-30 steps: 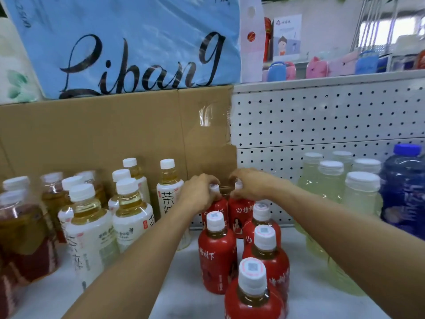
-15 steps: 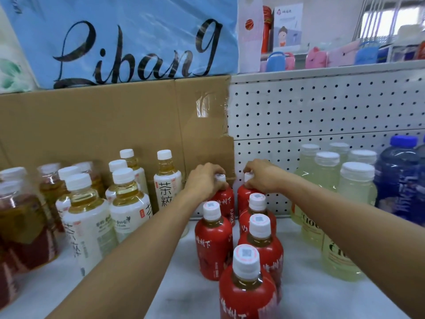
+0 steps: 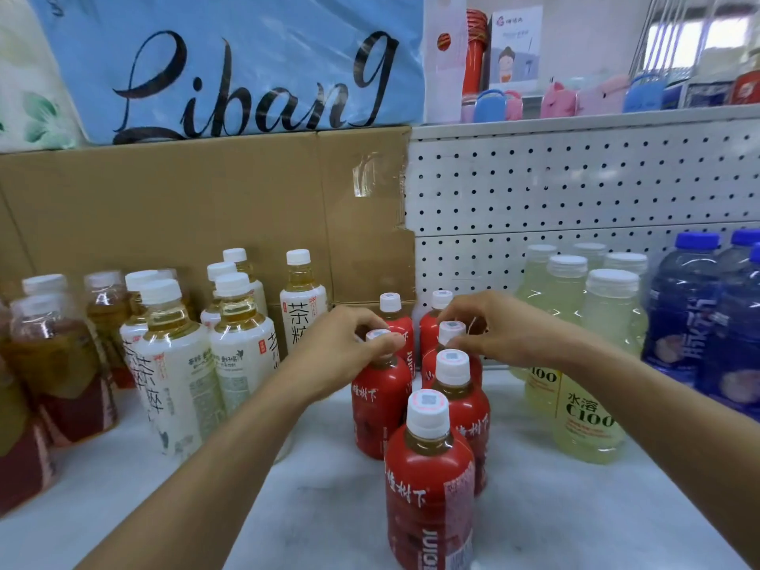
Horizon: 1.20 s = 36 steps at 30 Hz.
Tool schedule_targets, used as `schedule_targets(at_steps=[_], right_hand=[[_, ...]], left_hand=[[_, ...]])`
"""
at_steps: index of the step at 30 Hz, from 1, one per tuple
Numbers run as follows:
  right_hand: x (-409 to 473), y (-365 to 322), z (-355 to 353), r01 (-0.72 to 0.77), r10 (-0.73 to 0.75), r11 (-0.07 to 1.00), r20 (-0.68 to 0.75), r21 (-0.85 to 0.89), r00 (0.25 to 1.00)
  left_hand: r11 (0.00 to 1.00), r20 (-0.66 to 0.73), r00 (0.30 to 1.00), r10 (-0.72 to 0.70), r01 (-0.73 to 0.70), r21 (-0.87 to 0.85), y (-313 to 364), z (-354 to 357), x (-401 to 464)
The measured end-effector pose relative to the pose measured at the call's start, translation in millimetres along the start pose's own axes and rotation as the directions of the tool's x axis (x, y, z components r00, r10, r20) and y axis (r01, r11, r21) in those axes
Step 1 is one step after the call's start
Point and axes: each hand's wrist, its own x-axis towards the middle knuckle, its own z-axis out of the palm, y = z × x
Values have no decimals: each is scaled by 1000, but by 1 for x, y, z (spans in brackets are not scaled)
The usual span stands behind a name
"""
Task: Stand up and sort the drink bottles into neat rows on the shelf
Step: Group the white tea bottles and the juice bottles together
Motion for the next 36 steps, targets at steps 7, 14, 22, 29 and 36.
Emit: schedule_targets(at_steps=[7,14,22,29,36], right_hand=[[10,4,10,-58,54,997,-107,-41,993],[17,12,15,-105,97,994,-163,-43,982],[18,14,16,-112,106,993,-156,-30,982],[22,11,14,-108,96,992,-164,-66,982],[24,15,22,-109,95,993,-211,-54,973]], left_hand=[[989,-134,986,99,-83,121,11,21,30],[984,-143,980,138,-119,135,9,28,45],[924,44,989,139,-145,354,4,12,38],[948,94,972,215,-231,218,-1,16,46],[966,-7,971,241,-239,97,-14,28,47]])
